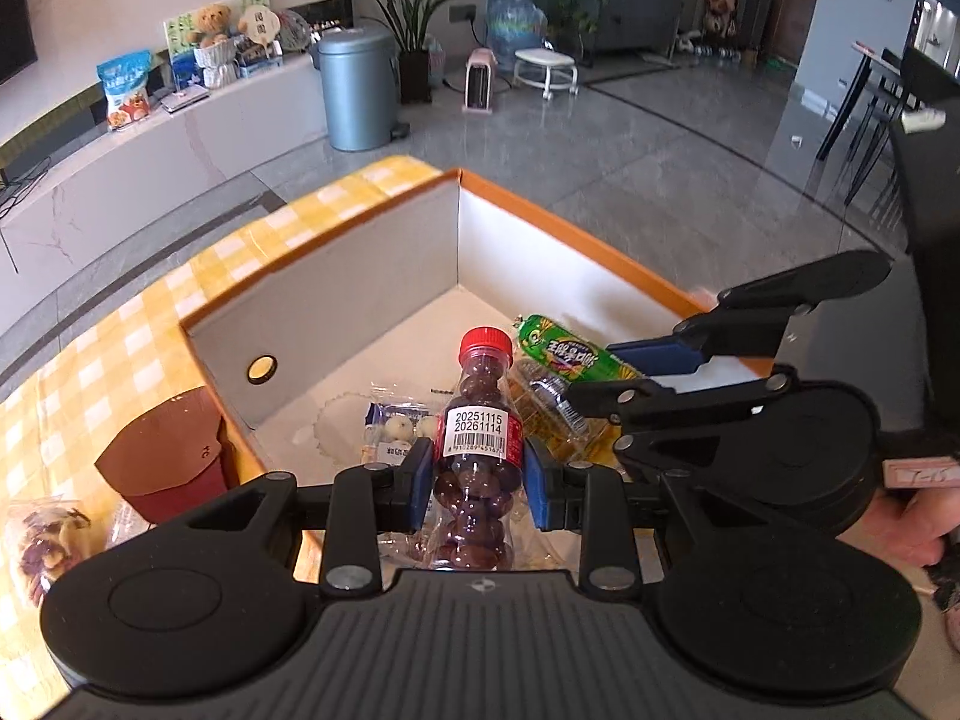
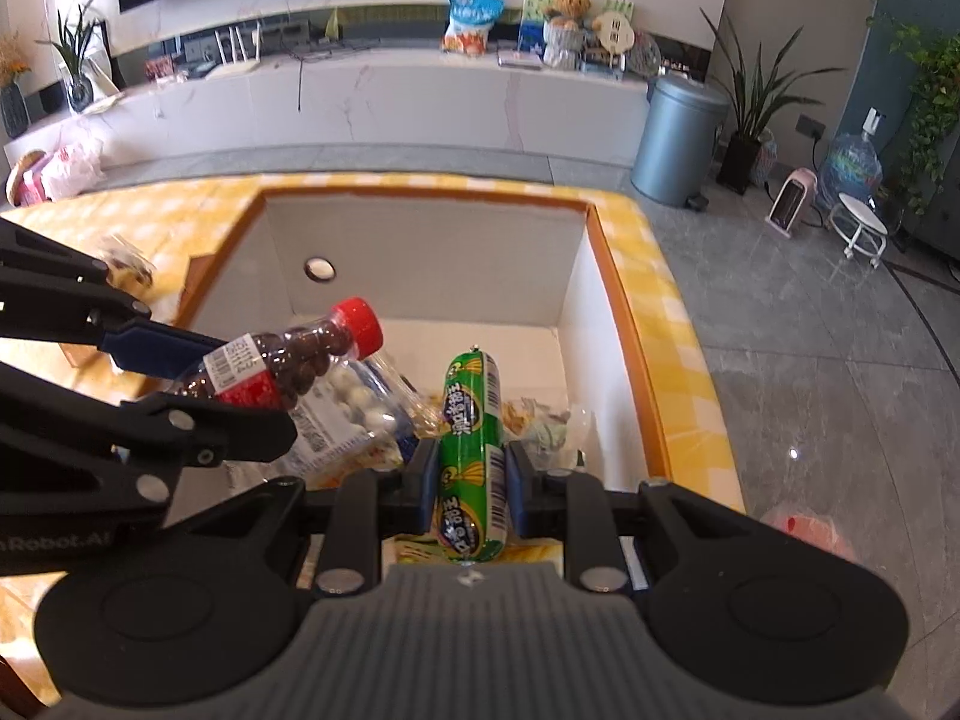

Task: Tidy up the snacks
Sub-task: 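Carry the bottle and sausage into the orange box and open both grippers, then withdraw both grippers from the box back over the remaining snacks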

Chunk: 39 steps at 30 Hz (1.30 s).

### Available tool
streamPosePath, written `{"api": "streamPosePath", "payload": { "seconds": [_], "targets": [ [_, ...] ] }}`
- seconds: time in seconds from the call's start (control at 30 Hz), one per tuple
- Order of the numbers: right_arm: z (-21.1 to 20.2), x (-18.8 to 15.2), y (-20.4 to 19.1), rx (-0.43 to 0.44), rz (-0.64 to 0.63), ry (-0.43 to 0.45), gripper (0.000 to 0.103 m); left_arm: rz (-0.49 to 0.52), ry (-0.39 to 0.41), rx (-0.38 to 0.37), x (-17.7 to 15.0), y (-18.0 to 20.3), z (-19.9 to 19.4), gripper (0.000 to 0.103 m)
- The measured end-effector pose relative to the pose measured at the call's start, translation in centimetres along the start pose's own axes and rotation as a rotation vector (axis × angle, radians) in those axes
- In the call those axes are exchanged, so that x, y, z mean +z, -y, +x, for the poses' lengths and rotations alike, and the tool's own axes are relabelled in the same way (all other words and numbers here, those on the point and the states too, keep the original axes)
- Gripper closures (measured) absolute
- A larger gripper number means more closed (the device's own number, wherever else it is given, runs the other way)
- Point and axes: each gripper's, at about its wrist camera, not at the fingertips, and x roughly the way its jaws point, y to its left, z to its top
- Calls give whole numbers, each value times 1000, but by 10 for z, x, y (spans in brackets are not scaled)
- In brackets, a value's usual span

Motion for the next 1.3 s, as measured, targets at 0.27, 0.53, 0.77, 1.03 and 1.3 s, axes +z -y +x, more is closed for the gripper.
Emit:
{"api": "streamPosePath", "payload": {
  "seconds": [0.27,0.53,0.77,1.03,1.3],
  "targets": [
    [20,3,8,-15,-22,-51,82,37,-41,20,2,6,21,68],
    [28,5,6,-19,-62,-74,82,58,-97,29,-3,10,32,67],
    [22,6,-3,-47,-113,-54,76,61,-81,49,-1,8,26,61],
    [1,10,-2,-85,-104,-21,63,64,-25,49,3,8,-2,47],
    [-38,12,-9,-117,-103,54,59,53,92,62,4,4,-46,42]
  ]
}}
